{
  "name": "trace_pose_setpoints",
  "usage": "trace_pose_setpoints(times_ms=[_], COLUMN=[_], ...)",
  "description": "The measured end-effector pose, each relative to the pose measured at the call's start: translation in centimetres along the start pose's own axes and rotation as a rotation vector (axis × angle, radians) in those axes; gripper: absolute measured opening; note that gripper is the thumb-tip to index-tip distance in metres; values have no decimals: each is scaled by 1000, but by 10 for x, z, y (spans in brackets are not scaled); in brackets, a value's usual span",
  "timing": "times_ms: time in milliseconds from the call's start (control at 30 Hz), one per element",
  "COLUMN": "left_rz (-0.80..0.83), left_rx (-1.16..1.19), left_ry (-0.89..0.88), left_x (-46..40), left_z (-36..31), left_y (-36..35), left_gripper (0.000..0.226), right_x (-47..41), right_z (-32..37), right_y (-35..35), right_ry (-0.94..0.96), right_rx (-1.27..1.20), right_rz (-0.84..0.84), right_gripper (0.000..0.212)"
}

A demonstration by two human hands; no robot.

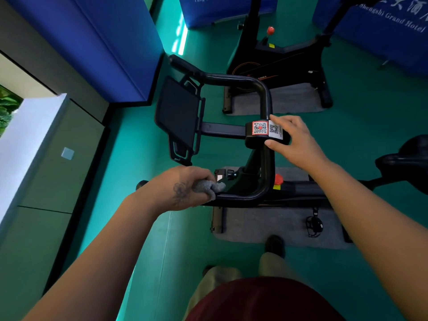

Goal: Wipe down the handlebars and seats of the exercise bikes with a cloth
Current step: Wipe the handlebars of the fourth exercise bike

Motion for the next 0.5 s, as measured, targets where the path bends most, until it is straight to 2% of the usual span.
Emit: trace_pose_setpoints(times_ms=[133,233,333,500], left_rz=[-30,-33,-7,-27], left_rx=[-263,-283,-284,-317], left_ry=[-38,-65,-74,-56], left_x=[4,-1,-6,1], left_z=[-1,-5,-8,0], left_y=[6,5,4,9], left_gripper=[27,25,23,29], right_x=[16,35,56,76], right_z=[-1,10,24,36], right_y=[-9,-22,-44,-74], right_ry=[78,222,372,505], right_rx=[41,114,156,183], right_rz=[-137,-223,-179,-128], right_gripper=[66,62,57,49])
Point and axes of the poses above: each hand's wrist, its own x-axis away from the middle knuckle, its own y-axis out of the back of the hand, z = x × y, the point moved 2 cm from there along -x, towards the middle knuckle, and after that the axes turned 5 degrees about -x, right-handed, at the moved point
